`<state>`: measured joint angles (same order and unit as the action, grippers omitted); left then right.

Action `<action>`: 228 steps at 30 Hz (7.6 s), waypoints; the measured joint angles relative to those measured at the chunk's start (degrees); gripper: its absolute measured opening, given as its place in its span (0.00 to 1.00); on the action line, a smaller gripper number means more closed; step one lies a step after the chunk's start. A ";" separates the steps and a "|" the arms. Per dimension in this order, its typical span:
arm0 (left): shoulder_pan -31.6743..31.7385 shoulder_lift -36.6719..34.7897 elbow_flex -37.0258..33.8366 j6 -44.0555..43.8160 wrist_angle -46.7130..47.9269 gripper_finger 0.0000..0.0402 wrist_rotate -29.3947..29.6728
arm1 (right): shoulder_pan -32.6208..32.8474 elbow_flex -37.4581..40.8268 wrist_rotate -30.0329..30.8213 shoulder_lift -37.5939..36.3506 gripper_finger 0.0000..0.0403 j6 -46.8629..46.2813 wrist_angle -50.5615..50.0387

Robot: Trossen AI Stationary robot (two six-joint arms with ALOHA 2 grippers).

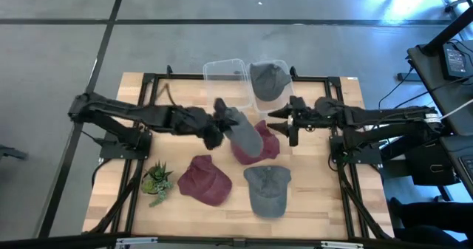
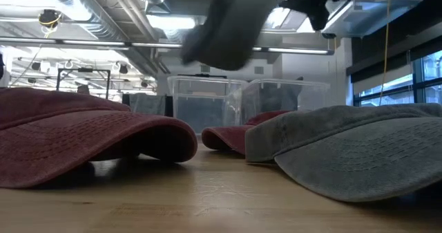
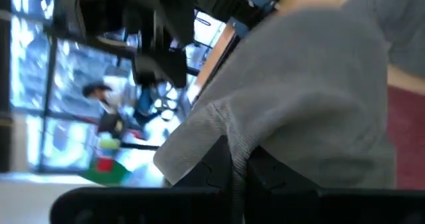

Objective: Pick & Place hat
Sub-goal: Put the top black cap into the right transparent bin

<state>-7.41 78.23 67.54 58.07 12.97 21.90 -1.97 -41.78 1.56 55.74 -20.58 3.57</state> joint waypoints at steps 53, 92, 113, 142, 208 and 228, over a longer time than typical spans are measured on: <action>5.98 -10.33 -8.73 -34.25 -7.85 0.36 -23.44 | -0.01 -1.70 -17.78 -9.24 0.04 11.19 -9.64; 13.81 3.57 -28.91 -52.88 -71.43 0.36 -50.60 | -0.16 -1.73 -36.26 -0.12 0.04 11.33 14.63; 13.78 3.57 -28.91 -52.88 -72.74 0.37 -50.58 | -0.18 -1.73 -35.30 2.78 0.04 13.55 15.43; 11.97 3.57 -28.91 -55.37 -72.74 0.28 -56.55 | -3.53 -1.73 -31.50 2.94 0.08 15.02 11.39; 14.37 3.55 -28.91 -44.22 -53.00 0.06 -50.30 | -3.53 -86.57 -12.37 52.81 0.58 29.94 -76.98; 14.37 3.11 -28.91 -44.46 -53.46 0.15 -49.86 | -2.15 -89.03 -1.84 52.40 0.08 28.50 -84.47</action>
<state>6.96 81.34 38.63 13.61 -40.49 -27.97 -4.12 -130.81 -0.28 108.13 7.92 -80.90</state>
